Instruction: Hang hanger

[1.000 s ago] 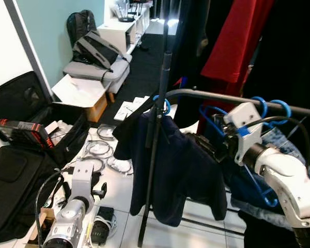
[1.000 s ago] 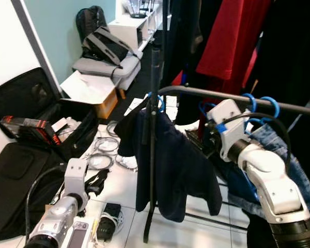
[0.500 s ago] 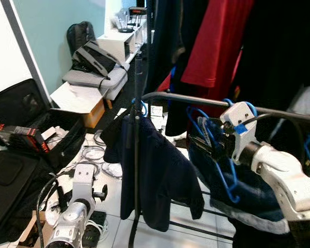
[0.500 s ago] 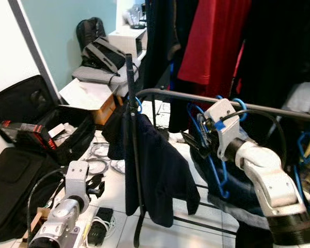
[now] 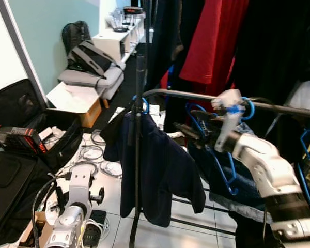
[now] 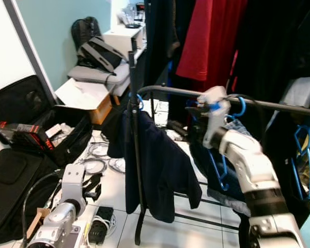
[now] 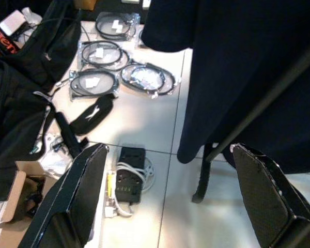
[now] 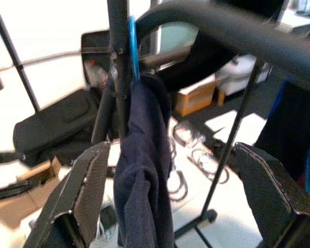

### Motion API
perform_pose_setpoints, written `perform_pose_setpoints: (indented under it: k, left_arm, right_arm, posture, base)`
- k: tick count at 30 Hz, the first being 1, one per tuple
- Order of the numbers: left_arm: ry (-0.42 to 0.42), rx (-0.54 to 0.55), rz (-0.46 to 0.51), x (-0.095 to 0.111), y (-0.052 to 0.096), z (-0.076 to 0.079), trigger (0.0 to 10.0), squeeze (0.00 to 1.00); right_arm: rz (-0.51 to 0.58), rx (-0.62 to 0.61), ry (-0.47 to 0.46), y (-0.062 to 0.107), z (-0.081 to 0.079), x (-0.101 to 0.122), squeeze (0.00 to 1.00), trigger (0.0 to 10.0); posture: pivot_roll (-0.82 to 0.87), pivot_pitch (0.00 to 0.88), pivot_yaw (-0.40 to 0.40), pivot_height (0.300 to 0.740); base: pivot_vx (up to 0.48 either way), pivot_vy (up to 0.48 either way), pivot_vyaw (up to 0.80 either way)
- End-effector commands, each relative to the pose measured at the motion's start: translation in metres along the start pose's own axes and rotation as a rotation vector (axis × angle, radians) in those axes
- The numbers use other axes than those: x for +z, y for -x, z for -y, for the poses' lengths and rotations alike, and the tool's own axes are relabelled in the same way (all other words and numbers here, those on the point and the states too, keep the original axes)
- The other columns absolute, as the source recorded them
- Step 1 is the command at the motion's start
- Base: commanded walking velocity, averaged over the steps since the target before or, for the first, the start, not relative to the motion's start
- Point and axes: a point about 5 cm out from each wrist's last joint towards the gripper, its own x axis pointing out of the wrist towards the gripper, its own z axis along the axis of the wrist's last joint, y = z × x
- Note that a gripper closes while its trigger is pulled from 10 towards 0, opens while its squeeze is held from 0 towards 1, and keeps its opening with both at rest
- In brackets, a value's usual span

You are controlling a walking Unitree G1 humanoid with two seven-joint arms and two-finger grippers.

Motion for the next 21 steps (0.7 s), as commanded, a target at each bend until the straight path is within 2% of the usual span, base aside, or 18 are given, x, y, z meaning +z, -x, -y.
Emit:
perform_pose_setpoints:
  k: [1,7,12,15,18,20,21]
  left_arm:
    - [-0.024,0.008,-0.020,-0.004,0.004,-0.007,10.0,0.00]
    - [-0.036,0.007,-0.023,-0.006,0.007,-0.009,10.0,0.00]
    - [-0.044,0.006,-0.024,-0.006,0.009,-0.010,10.0,0.00]
    - [-0.044,0.006,-0.024,-0.005,0.009,-0.010,10.0,0.00]
    - [-0.044,0.006,-0.029,-0.005,0.010,-0.009,10.0,0.00]
    - [-0.044,0.006,-0.029,-0.005,0.010,-0.009,10.0,0.00]
    - [-0.043,0.006,-0.030,-0.005,0.010,-0.009,10.0,0.00]
  right_arm:
    - [-0.046,0.034,0.039,-0.009,-0.003,-0.001,0.00,10.0]
    - [-0.068,0.092,0.042,-0.017,-0.006,0.000,0.00,10.0]
    - [-0.120,0.265,0.027,-0.018,-0.020,-0.006,0.00,10.0]
    - [-0.128,0.278,0.024,-0.019,-0.020,-0.007,0.00,10.0]
    - [-0.274,0.238,0.096,-0.023,-0.015,-0.020,0.00,10.0]
    - [-0.274,0.238,0.096,-0.023,-0.015,-0.020,0.00,10.0]
    - [-0.307,0.215,0.105,-0.023,-0.012,-0.022,0.00,10.0]
  posture:
    - [-0.02,0.057,-0.013,0.740]
    - [-0.02,0.067,-0.011,0.740]
    - [-0.02,0.071,-0.010,0.740]
    - [-0.02,0.071,-0.010,0.740]
    - [-0.02,0.072,-0.011,0.740]
    - [-0.02,0.072,-0.011,0.740]
    - [-0.02,0.072,-0.012,0.740]
  base:
    - [0.000,0.000,0.00]
    - [0.000,0.000,0.00]
    - [0.000,0.000,0.00]
    - [0.000,0.000,0.00]
    - [0.000,0.000,0.00]
    - [0.000,0.000,0.00]
    - [0.000,0.000,0.00]
